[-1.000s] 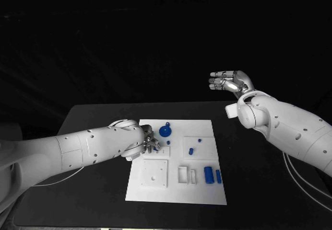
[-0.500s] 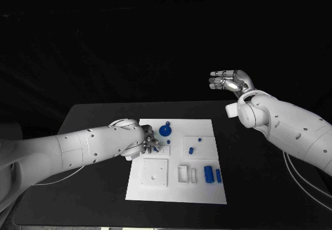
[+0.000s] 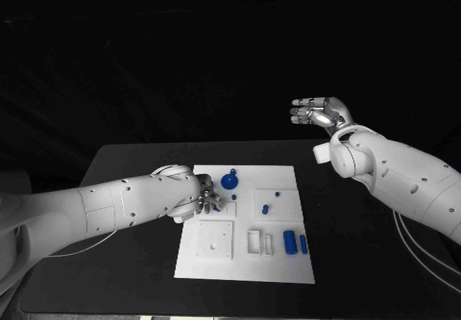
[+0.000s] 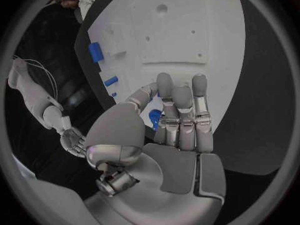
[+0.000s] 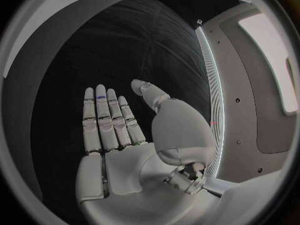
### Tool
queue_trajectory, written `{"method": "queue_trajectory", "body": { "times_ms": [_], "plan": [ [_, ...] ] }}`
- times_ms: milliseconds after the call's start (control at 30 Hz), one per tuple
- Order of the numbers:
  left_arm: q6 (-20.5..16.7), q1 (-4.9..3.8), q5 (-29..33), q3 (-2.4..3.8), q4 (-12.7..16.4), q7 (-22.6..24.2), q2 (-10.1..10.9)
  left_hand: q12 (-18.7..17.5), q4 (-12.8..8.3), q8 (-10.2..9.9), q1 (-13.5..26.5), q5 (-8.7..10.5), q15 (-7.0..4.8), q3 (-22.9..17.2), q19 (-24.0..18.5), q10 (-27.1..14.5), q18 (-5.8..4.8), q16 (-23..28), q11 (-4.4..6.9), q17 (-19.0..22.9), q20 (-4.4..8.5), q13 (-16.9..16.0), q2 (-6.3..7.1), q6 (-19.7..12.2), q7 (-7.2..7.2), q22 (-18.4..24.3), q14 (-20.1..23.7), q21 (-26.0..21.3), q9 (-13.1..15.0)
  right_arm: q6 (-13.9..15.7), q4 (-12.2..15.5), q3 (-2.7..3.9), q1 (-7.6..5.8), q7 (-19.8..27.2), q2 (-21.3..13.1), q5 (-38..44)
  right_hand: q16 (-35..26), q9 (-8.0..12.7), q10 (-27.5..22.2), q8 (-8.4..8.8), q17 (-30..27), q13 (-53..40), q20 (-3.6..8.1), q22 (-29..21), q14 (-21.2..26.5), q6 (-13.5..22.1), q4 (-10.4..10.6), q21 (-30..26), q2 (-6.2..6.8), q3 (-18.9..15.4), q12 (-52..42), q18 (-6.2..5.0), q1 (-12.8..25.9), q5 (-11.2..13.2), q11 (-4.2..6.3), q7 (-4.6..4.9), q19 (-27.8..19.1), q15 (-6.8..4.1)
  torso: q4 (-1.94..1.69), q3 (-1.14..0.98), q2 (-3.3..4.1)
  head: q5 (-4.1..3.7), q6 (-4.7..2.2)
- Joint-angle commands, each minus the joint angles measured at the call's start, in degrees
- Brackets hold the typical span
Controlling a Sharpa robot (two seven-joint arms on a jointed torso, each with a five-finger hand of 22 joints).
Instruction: Assemble the parts on the task board
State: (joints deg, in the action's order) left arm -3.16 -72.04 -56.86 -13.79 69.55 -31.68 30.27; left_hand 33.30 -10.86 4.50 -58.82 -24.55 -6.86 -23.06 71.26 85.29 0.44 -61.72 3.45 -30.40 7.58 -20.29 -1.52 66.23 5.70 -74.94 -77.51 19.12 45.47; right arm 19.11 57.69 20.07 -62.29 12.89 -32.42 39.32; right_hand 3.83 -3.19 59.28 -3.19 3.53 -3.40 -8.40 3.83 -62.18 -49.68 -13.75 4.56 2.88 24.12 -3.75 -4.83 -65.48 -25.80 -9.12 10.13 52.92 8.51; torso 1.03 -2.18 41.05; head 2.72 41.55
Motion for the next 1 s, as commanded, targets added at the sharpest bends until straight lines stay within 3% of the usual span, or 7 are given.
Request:
{"method": "queue_trajectory", "body": {
  "times_ms": [33,433,567,800,1000],
  "plan": [
    [0.91,0.04,-0.75,0.02,0.01,0.28,-0.07,0.3,0.05,0.25,-0.65,0.19,-0.13,0.08,0.43,1.51,-0.3,-0.29,1.49,0.05,0.14,-0.1,-1.03,14.55,-8.46,-0.74,-0.24,-0.34,0.11,-0.71,0.04,0.03,-0.01,0.29,0.05,0.5,-0.19,-0.03,-0.3,-0.02,-0.06,0.07,-0.2,0.04,0.43,0.25,-0.34,0.16,0.63,0.11,0.2,0.17,-0.12,-0.2,-0.07,-0.04,-0.24,0.1,-0.01,0.01,0.0,0.0,0.01],
    [0.88,0.29,-1.1,0.02,-0.5,0.32,-0.38,0.47,0.26,0.25,-0.57,1.18,-0.05,0.22,0.38,1.51,-0.31,-0.68,1.47,-0.06,0.03,-0.27,-1.4,14.66,-8.5,-0.86,-0.04,-0.58,0.26,-0.79,-0.02,0.03,-0.01,0.28,0.16,0.57,-0.2,-0.02,-0.3,-0.01,-0.07,0.07,-0.21,0.04,0.47,0.31,-0.38,0.15,0.65,0.1,0.19,0.17,-0.1,-0.34,-0.07,-0.03,-0.28,0.11,0.07,0.1,0.05,-0.13,0.05],
    [1.12,0.36,-1.12,0.02,-0.67,0.3,-0.41,0.5,0.26,0.24,-0.6,1.34,-0.04,0.3,0.41,1.5,-0.29,-0.74,1.47,-0.06,0.01,-0.32,-1.43,14.66,-8.5,-0.88,0.03,-0.63,0.31,-0.83,0.0,0.03,-0.01,0.28,0.14,0.6,-0.2,-0.02,-0.3,-0.01,-0.07,0.07,-0.21,0.04,0.47,0.31,-0.38,0.15,0.65,0.1,0.19,0.17,-0.1,-0.34,-0.07,-0.03,-0.28,0.11,-0.02,0.01,0.02,-0.17,0.15],
    [2.69,0.41,-1.04,0.02,-0.61,0.34,-0.39,0.59,0.51,0.26,-0.63,2.16,-0.03,0.58,0.43,1.5,-0.31,-0.89,1.47,-0.06,-0.01,-0.44,-1.6,14.74,-8.53,-0.87,0.08,-0.77,0.41,-0.92,-0.02,0.03,-0.01,0.26,0.17,0.62,-0.2,-0.02,-0.3,-0.01,-0.07,0.07,-0.21,0.04,0.47,0.31,-0.38,0.15,0.65,0.1,0.19,0.17,-0.1,-0.34,-0.07,-0.03,-0.28,0.11,0.01,0.07,0.04,-0.13,0.31],
    [3.13,0.43,-0.96,0.02,-0.55,0.4,-0.42,0.59,0.71,0.24,-0.67,2.68,-0.02,0.78,0.45,1.5,-0.36,-0.96,1.44,-0.04,-0.02,-0.51,-1.76,14.74,-8.53,-0.88,0.11,-0.87,0.47,-0.95,-0.06,0.03,-0.01,0.26,0.18,0.64,-0.2,-0.02,-0.3,-0.01,-0.07,0.07,-0.21,0.04,0.47,0.31,-0.38,0.15,0.65,0.1,0.19,0.17,-0.1,-0.34,-0.07,-0.03,-0.28,0.11,-0.01,-0.01,0.02,-0.17,0.24]
  ]
}}
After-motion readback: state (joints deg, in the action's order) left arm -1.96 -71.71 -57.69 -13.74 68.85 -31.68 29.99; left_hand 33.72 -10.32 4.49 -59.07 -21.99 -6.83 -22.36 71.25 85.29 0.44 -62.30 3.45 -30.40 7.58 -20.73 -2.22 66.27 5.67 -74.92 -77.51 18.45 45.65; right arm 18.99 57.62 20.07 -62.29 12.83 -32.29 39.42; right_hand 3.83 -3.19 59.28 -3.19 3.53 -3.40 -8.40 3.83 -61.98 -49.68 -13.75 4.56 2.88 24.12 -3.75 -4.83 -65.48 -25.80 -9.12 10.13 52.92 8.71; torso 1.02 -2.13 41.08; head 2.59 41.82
